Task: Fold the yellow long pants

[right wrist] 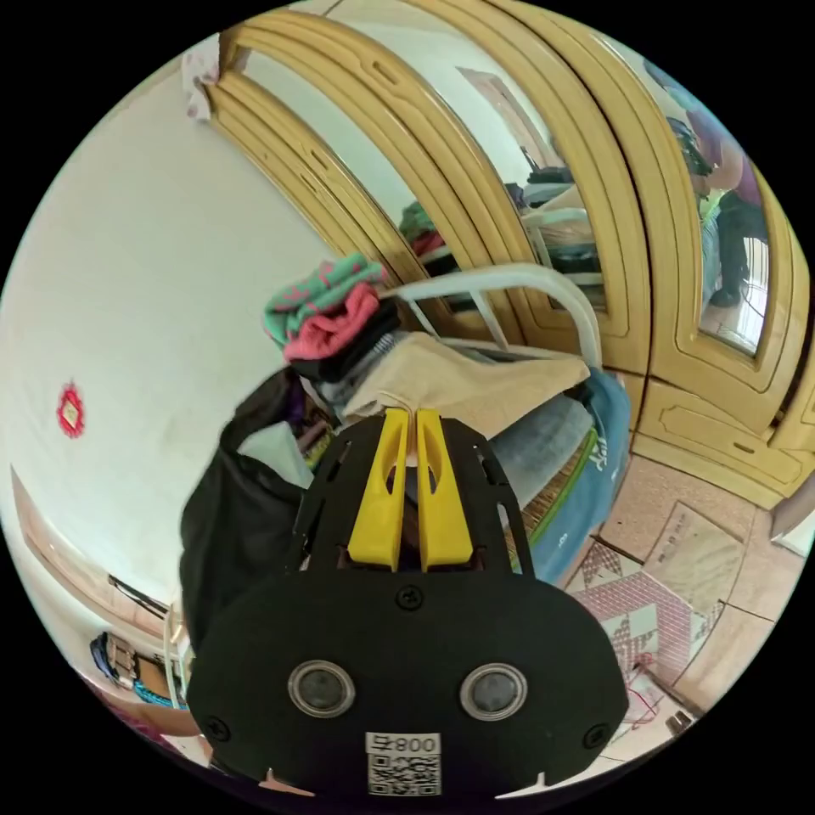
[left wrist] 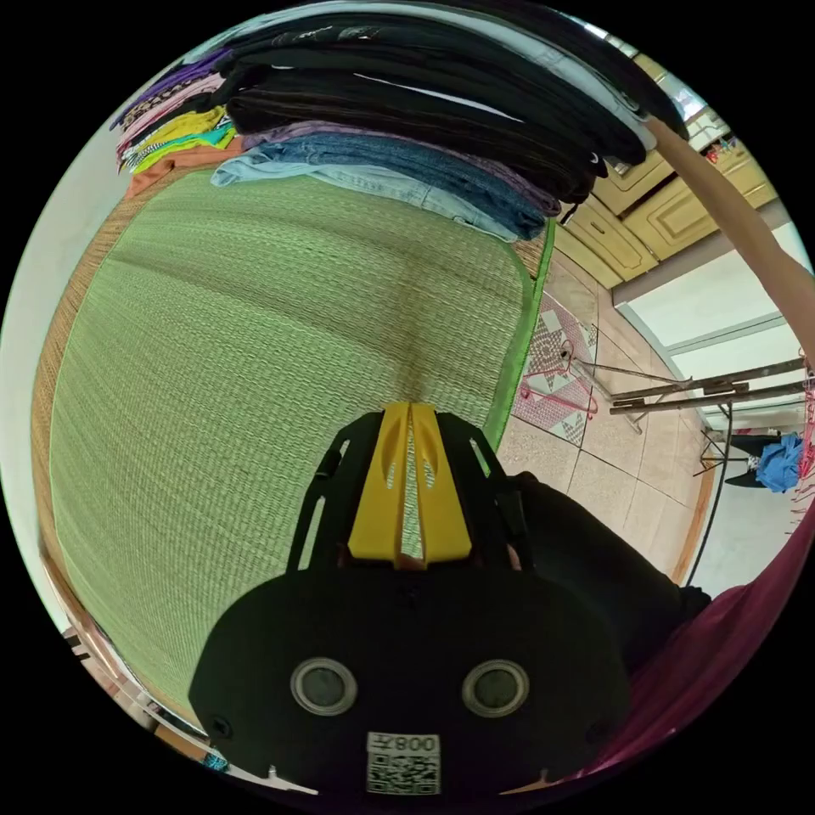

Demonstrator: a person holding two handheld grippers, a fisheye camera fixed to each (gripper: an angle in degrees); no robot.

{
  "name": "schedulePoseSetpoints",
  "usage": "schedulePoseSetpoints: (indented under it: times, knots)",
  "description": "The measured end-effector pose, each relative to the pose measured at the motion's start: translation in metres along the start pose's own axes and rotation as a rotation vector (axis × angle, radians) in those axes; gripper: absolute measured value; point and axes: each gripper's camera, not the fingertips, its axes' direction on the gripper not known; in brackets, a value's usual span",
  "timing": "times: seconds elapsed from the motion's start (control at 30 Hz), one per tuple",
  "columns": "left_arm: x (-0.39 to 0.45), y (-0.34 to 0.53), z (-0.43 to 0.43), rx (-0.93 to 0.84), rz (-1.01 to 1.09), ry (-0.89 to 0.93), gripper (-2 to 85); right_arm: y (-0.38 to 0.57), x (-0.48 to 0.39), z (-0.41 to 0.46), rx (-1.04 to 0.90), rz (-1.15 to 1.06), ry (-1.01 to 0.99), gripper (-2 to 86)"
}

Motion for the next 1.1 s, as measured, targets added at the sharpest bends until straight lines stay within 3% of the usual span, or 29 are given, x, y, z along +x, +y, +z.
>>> schedulePoseSetpoints:
  times: [0.33, 0.73, 0.87, 1.1]
  knots:
    - [-0.052, 0.122, -0.136, 0.114, -0.119, 0.201, 0.1, -0.081, -0.034, -0.171, 0.259, -0.17, -0.264, 1.1]
    - [-0.083, 0.34, -0.442, 0.602, 0.03, 0.493, 4.1, -0.076, -0.172, -0.371, 0.391, -0.567, -0.675, 0.9]
    - [-0.087, 0.432, -0.557, 0.783, 0.122, 0.601, 8.3, -0.073, -0.219, -0.402, 0.372, -0.618, -0.832, 0.9]
    - [-0.099, 0.64, -0.723, 1.0, 0.244, 0.523, 11.8, -0.052, -0.354, -0.392, 0.133, -0.693, -1.06, 1.0]
